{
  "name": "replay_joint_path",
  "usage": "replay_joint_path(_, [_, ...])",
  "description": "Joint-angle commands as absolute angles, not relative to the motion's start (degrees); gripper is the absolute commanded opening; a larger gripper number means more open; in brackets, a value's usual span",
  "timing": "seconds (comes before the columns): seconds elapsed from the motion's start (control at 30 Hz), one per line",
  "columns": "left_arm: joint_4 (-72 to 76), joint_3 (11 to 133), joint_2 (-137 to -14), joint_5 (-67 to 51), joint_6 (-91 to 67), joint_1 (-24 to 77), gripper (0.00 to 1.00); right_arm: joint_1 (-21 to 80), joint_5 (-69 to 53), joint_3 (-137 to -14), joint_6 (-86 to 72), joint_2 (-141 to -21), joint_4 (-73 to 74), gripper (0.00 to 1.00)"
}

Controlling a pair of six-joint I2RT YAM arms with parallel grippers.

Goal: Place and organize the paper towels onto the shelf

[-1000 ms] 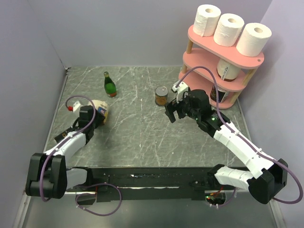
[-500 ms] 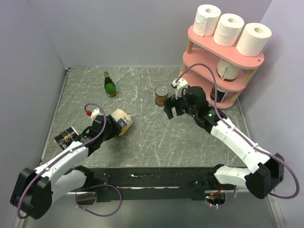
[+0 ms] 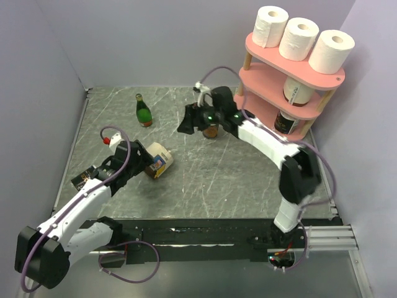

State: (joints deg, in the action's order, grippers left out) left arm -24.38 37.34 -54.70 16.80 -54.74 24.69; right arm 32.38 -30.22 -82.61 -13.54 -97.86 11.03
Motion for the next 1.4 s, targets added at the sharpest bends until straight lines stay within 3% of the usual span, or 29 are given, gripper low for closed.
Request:
replay_joint_path(0.0, [-25.05,39.64,-56.69,15.13,-52.30,21.28,0.77,34.18,-40.42,-94.55,-16.09,-109.74,13.70,0.80])
replay_joint_path(0.4, [-21.80,36.39,-58.27,13.36,-50.27,16.61,0.74,38.67,-52.46,-105.20,-16.26,-126.90,12.84,0.84])
replay_joint_path(0.6, [-22.24,35.51,-59.68,14.15,-50.80,15.82,0.72,38.85,-56.24,-104.15,-21.27,-130.33,7.12,0.85])
replay_joint_path(1.0, [-20.48,33.49,-61.35,14.68,-51.42,15.82,0.69,39.81,-58.09,-106.61,-18.98,-133.68,11.52,0.87])
replay_joint_path(1.37, [-18.37,31.56,-61.17,14.15,-52.12,15.82,0.68,40.17,-66.71,-101.78,-26.27,-133.86,-1.48,0.77])
